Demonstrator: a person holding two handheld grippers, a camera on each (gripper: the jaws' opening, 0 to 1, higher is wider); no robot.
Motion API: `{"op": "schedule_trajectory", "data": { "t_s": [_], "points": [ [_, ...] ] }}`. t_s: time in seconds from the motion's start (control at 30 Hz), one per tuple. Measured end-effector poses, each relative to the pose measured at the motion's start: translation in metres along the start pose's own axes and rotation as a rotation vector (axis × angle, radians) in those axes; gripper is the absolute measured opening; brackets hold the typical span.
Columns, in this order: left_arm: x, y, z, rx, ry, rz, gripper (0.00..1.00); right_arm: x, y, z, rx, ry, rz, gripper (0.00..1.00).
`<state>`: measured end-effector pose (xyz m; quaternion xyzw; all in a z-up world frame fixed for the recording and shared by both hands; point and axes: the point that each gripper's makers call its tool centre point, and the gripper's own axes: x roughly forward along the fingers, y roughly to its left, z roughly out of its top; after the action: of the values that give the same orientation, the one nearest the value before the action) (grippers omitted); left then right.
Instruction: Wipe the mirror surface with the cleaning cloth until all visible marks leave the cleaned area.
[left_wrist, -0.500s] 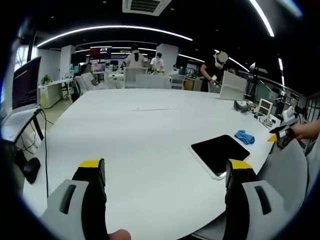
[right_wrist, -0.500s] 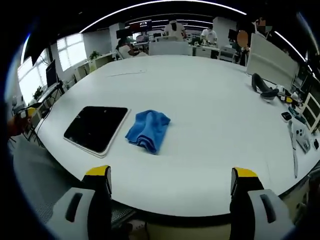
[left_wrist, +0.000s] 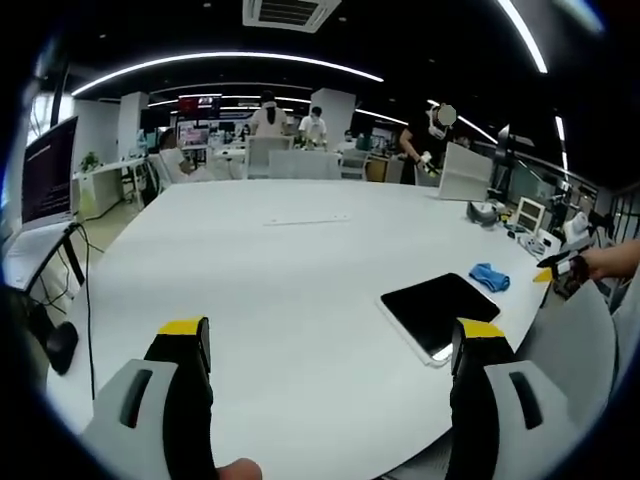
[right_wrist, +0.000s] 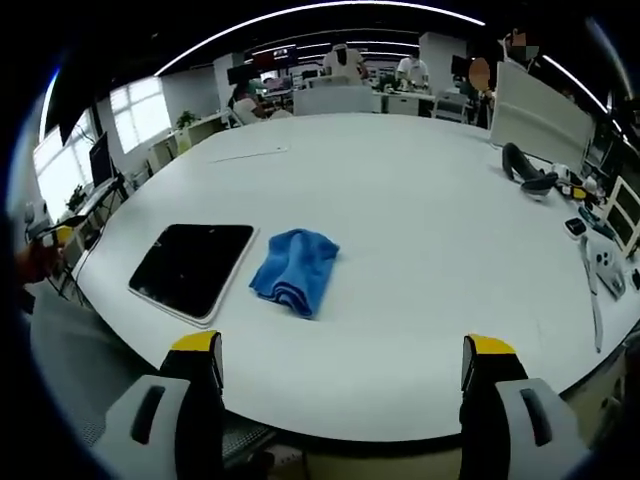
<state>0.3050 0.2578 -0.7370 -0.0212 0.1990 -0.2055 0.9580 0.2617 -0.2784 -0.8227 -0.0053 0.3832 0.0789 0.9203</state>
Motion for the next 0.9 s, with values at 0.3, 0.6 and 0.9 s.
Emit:
{"op": "schedule_trajectory", "data": {
  "t_s": [0.3,0.6,0.9],
  "points": [
    [0.002,-0.009,0.004,0.009,-0.003,-0.008,0.99,0.002,0.007,0.001,0.008,-0.004,0.025,0.98],
    [-0.002,-0.014,0.001,0.005,-0.008,0.007,0.99,0.001,0.006,0.0,0.019,-0.016,0.03,0.98],
    [0.003,-0.025,0.003,0.002,-0.029,-0.009,0.99,-0.004,0.009,0.007,0.033,-0.033,0.032,0.98]
  ]
}}
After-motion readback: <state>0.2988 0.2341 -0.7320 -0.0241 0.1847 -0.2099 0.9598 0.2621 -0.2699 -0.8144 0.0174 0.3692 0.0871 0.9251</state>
